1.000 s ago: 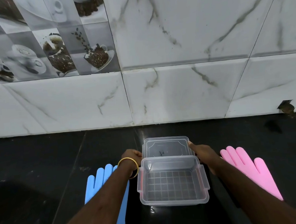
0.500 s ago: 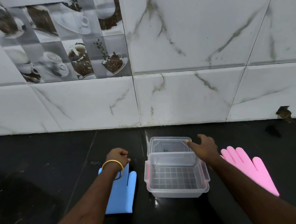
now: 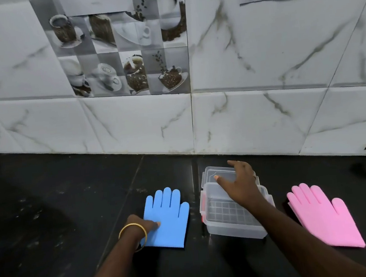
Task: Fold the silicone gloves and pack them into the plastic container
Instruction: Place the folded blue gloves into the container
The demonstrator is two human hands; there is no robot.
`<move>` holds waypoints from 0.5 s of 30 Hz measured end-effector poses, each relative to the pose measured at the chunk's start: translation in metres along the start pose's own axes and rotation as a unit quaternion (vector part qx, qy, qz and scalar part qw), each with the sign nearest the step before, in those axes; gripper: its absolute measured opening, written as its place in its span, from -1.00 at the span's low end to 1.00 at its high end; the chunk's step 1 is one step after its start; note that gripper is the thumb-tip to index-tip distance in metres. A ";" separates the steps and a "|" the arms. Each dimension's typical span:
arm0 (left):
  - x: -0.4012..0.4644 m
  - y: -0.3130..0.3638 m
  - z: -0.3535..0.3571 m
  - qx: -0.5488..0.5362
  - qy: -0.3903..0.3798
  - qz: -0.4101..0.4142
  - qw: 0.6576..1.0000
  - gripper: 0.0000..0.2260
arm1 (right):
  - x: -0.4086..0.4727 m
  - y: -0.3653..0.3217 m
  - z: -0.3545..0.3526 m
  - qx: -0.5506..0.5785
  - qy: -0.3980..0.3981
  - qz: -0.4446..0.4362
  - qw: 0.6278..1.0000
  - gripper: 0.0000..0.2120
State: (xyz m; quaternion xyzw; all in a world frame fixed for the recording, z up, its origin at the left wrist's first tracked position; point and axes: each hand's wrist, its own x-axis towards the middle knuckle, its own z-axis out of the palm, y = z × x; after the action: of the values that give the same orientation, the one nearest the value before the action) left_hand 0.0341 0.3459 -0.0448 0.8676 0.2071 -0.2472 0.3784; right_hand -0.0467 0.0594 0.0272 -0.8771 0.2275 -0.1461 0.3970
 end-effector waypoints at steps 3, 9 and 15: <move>-0.001 0.003 0.000 0.008 -0.035 -0.005 0.999 -0.24 | -0.007 -0.006 0.007 0.006 -0.013 -0.005 1.000 -0.38; 0.003 0.010 -0.016 -0.050 -0.107 -0.008 0.993 -0.41 | -0.033 -0.026 0.024 0.035 -0.035 -0.018 0.999 -0.42; -0.012 0.021 -0.020 -0.143 -0.180 -0.024 0.973 -0.76 | -0.064 -0.036 0.029 0.112 -0.086 0.000 0.990 -0.67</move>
State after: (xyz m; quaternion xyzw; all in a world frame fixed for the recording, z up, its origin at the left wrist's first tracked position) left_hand 0.0418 0.3458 -0.0144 0.7404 0.1896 -0.3764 0.5236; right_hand -0.0783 0.1311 0.0313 -0.8365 0.1750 -0.0942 0.5106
